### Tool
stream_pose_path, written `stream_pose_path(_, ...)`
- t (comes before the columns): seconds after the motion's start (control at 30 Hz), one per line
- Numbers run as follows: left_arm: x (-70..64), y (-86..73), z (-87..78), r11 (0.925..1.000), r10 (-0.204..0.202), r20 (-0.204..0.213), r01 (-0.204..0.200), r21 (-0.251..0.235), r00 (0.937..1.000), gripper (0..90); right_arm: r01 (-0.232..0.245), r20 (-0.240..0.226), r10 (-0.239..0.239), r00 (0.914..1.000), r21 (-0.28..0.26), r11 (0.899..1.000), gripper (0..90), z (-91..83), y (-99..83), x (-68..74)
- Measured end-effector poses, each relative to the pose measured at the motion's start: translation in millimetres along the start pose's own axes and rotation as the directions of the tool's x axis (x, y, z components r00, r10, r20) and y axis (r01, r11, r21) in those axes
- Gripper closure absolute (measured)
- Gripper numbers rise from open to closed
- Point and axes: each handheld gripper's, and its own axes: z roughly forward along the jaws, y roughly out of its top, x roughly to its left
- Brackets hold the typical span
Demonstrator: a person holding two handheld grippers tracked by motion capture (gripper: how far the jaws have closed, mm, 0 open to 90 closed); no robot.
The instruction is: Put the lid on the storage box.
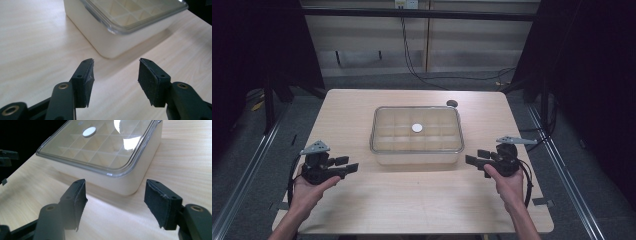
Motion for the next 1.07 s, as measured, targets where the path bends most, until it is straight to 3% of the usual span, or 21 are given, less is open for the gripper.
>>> stream_pose_path(0.17,-6.9,-19.7,-0.9,0.9998,0.005,0.008,-0.005,0.022,1.0000,41.4,0.011,0.021,-0.011,0.9997,-0.003,1.000,31.8,-12.5,-16.6,8.9)
stream_pose_path(0.5,-21.4,-45.8,-15.2,0.9996,-0.006,0.015,0.006,0.026,0.9999,38.1,-0.054,0.014,0.054,0.9985,-0.005,0.999,30.4,-27.7,-55.0,12.1)
stream_pose_path(0.8,-39.1,-69.1,-25.3,0.9990,-0.013,0.013,0.013,0.042,0.9998,33.4,-0.043,0.045,0.044,0.9980,-0.024,0.999,29.6,-46.3,-78.9,23.2)
stream_pose_path(1.07,-43.1,-78.0,-27.3,0.9980,-0.003,0.009,0.002,0.064,1.0000,30.5,-0.047,0.067,0.048,0.9966,-0.013,0.999,27.2,-51.1,-101.3,27.1)
